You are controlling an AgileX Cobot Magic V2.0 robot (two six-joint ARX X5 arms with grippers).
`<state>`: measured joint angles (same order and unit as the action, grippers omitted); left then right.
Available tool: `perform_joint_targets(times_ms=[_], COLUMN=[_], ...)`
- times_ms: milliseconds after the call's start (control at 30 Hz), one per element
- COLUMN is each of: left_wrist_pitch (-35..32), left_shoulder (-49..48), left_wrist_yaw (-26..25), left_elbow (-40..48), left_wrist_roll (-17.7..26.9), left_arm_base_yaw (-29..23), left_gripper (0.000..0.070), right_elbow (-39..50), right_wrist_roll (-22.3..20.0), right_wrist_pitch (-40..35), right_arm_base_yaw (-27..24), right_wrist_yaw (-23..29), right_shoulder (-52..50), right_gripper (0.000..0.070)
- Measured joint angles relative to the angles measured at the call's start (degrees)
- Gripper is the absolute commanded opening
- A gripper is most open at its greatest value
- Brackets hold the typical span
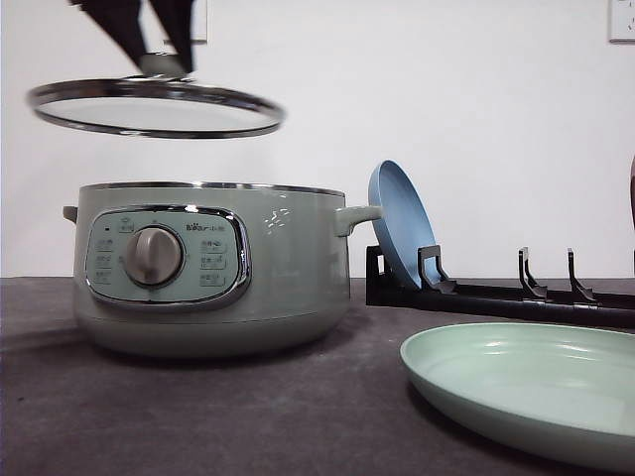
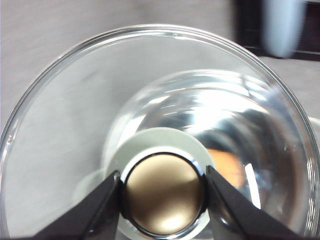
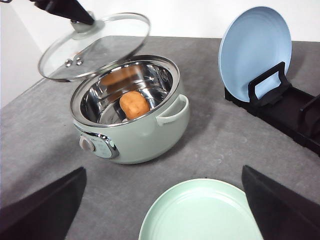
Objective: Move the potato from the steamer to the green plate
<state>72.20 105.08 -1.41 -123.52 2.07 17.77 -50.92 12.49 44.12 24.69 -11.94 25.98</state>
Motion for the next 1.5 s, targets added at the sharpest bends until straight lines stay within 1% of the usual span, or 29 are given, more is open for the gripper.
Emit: perform_joint_targets(times_ms=[200, 500, 633, 733, 867, 1000, 1133, 1333, 1500], left_wrist_pitch=[0.0, 0.1, 0.1, 0.1, 0.1, 0.1, 0.1, 0.1, 0.1], left_shoulder=[0.0, 0.0, 0.0, 0.0, 0.0, 0.0, 0.0, 0.0, 0.0], left_wrist_yaw=[0.1, 0.1, 0.4, 0.4, 0.2, 0.2, 0.2, 0.2, 0.2], left_elbow=[0.0, 0.0, 0.0, 0.0, 0.0, 0.0, 0.0, 0.0, 0.0], left_wrist_roll=[0.0, -0.1, -0.3, -0.4, -0.5, -0.5, -0.5, -0.5, -0.5], left_arm_base_yaw=[-6.0, -13.6, -15.4, -15.6, -15.6, -15.6, -15.6, -16.1, -16.2], left_gripper=[0.0000, 0.0000, 0.0000, 0.0000, 0.0000, 0.0000, 0.0000, 0.0000, 0.0000], right_elbow=[0.0, 0.0, 0.0, 0.0, -1.2, -5.3, -11.8, -24.5, -35.9], right_wrist_roll=[0.0, 0.0, 0.0, 0.0, -0.2, -1.5, -3.8, -8.7, -12.4], right_wrist_pitch=[0.0, 1.2, 2.0, 2.0, 2.0, 2.0, 2.2, 2.7, 5.4], right_arm_base_yaw=[0.0, 0.0, 0.0, 0.0, 0.0, 0.3, 2.0, 6.0, 8.8], right_wrist_yaw=[0.0, 0.0, -0.1, -1.9, -5.5, -7.6, -8.9, -9.0, -9.0], right_shoulder=[0.0, 0.0, 0.8, 3.4, 9.4, 17.8, 28.2, 44.4, 57.5], right_gripper=[0.0628, 0.0628, 0.0628, 0.0627, 0.0616, 0.0616, 0.0616, 0.0616, 0.0616])
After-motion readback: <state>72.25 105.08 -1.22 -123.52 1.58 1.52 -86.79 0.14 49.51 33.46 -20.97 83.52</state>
